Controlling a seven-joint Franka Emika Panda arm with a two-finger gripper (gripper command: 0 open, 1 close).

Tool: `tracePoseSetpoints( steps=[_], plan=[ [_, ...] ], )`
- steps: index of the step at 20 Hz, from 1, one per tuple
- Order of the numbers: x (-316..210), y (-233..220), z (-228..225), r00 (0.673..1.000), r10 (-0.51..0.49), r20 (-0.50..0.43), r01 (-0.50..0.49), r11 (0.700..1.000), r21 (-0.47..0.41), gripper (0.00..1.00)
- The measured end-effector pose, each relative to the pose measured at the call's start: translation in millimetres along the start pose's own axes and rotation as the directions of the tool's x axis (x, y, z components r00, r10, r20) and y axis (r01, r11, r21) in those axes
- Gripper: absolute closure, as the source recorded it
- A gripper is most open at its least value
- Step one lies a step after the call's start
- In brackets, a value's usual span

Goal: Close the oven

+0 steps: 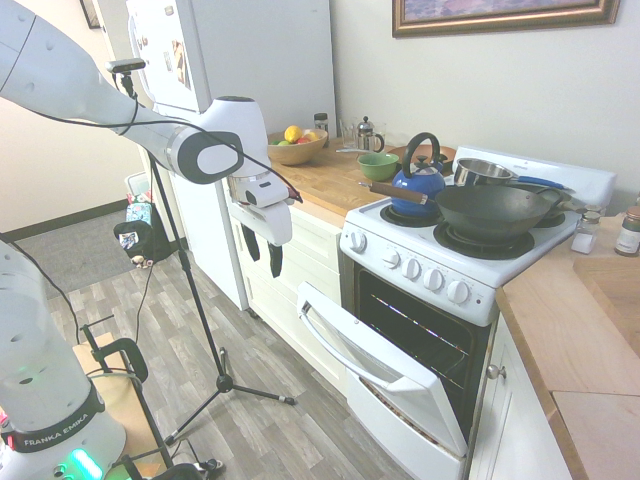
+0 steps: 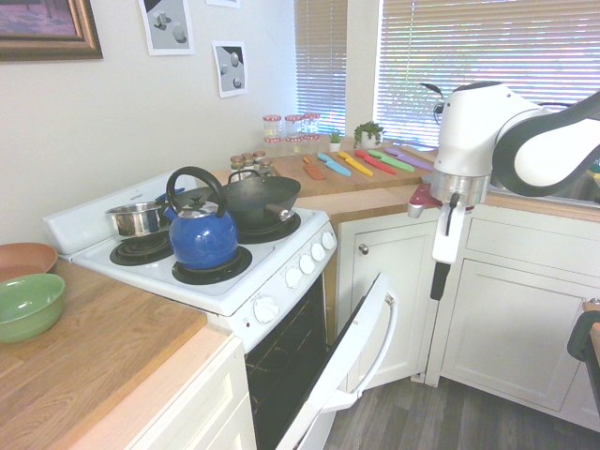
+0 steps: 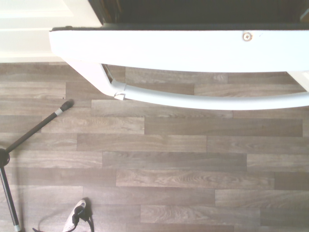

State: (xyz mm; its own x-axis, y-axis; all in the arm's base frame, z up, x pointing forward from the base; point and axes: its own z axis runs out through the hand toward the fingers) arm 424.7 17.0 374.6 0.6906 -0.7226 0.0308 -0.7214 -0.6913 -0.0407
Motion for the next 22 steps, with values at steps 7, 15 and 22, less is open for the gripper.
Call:
tracePoseSetpoints(
  steps=[7,15,22],
  plan=[
    [-5.3,-8.9,59.7,0.998,-0.002,0.056,0.007,0.996,-0.093,0.00],
    [12.2,-53.8,190.5,0.999,-0.027,0.040,0.029,0.999,-0.043,0.00],
    [69.0,-79.1,198.3,0.999,0.033,-0.009,-0.033,0.999,0.013,0.00]
  ],
)
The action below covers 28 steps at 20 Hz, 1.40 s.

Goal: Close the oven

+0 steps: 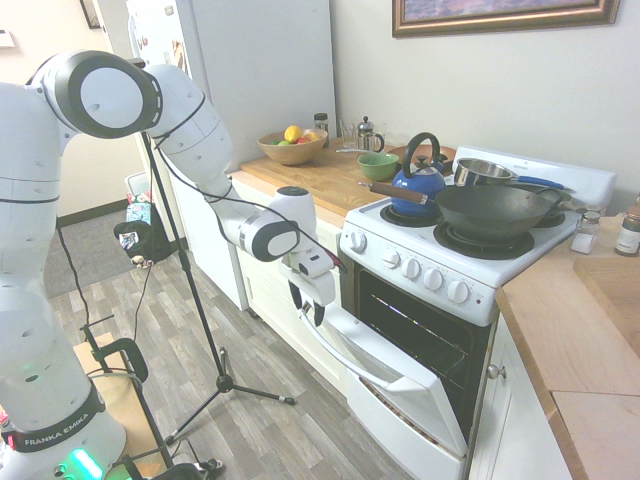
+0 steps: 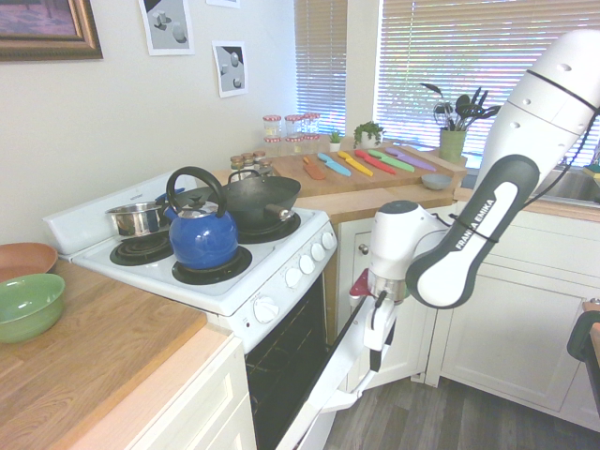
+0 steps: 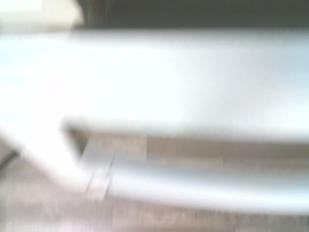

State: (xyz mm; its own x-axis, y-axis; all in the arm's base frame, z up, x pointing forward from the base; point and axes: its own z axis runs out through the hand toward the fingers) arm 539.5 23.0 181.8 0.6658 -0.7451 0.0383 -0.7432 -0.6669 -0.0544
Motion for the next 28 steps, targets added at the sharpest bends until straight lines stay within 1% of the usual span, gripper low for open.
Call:
tracePoseSetpoints(
  steps=[4,7,14,19,22,25,28],
  plan=[
    [37.0,-0.3,3.2,0.999,0.036,-0.005,-0.036,0.999,-0.017,0.00],
    [50.9,4.1,9.6,0.999,0.050,-0.001,-0.050,0.998,-0.038,0.00],
    [50.3,20.2,19.5,0.999,0.041,0.031,-0.038,0.995,-0.089,0.00],
    [48.2,27.3,40.0,0.998,0.037,0.049,-0.031,0.993,-0.114,0.00],
    [48.9,25.1,54.6,0.999,0.025,0.044,-0.020,0.994,-0.108,0.00],
    [52.1,13.3,61.7,1.000,-0.013,0.018,0.014,0.997,-0.076,0.00],
    [49.6,-3.0,66.7,0.999,-0.040,0.006,0.040,0.997,-0.064,0.00]
  ],
)
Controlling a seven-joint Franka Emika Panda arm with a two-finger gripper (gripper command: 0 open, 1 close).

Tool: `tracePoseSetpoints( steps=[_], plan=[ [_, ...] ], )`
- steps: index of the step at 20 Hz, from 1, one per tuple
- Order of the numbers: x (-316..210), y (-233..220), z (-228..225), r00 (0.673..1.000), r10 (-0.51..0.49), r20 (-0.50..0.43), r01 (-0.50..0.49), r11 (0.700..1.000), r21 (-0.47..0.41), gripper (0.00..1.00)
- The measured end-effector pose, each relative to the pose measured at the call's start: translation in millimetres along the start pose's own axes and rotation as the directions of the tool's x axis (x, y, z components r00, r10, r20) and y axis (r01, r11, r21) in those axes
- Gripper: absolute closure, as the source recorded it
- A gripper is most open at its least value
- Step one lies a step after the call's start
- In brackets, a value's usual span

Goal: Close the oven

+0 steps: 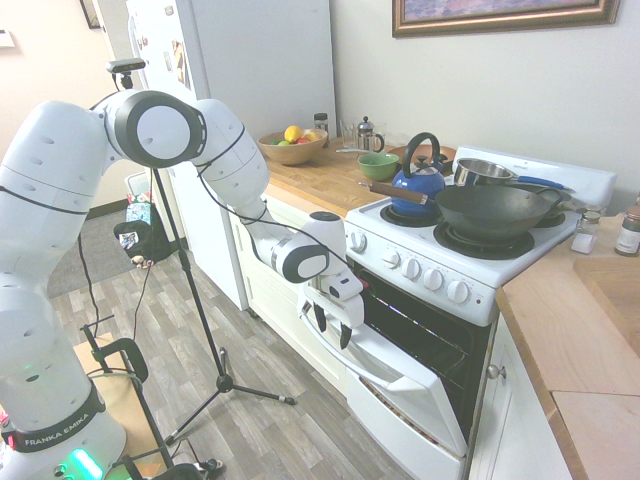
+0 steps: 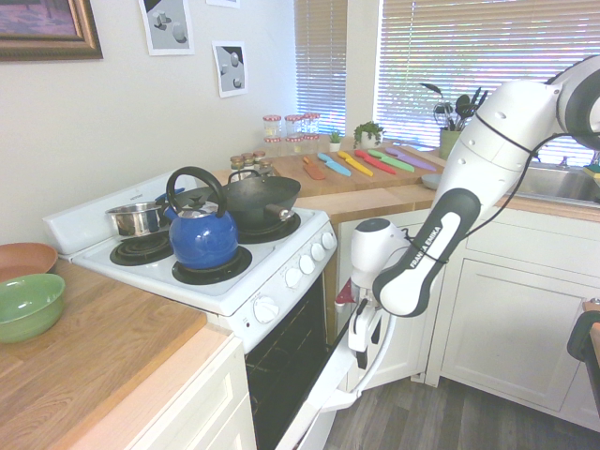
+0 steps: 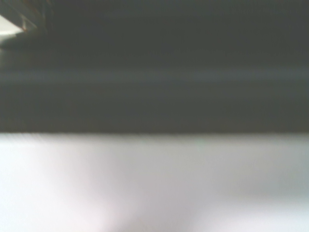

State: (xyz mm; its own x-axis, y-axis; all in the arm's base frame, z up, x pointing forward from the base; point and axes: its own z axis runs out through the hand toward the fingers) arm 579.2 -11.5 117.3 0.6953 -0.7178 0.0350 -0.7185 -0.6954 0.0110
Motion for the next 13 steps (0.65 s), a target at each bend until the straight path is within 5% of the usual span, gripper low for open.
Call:
tracePoseSetpoints(
  steps=[13],
  plan=[
    [-25.4,-97.8,-104.9,0.995,-0.080,-0.064,0.087,0.989,0.122,0.00]
  ],
)
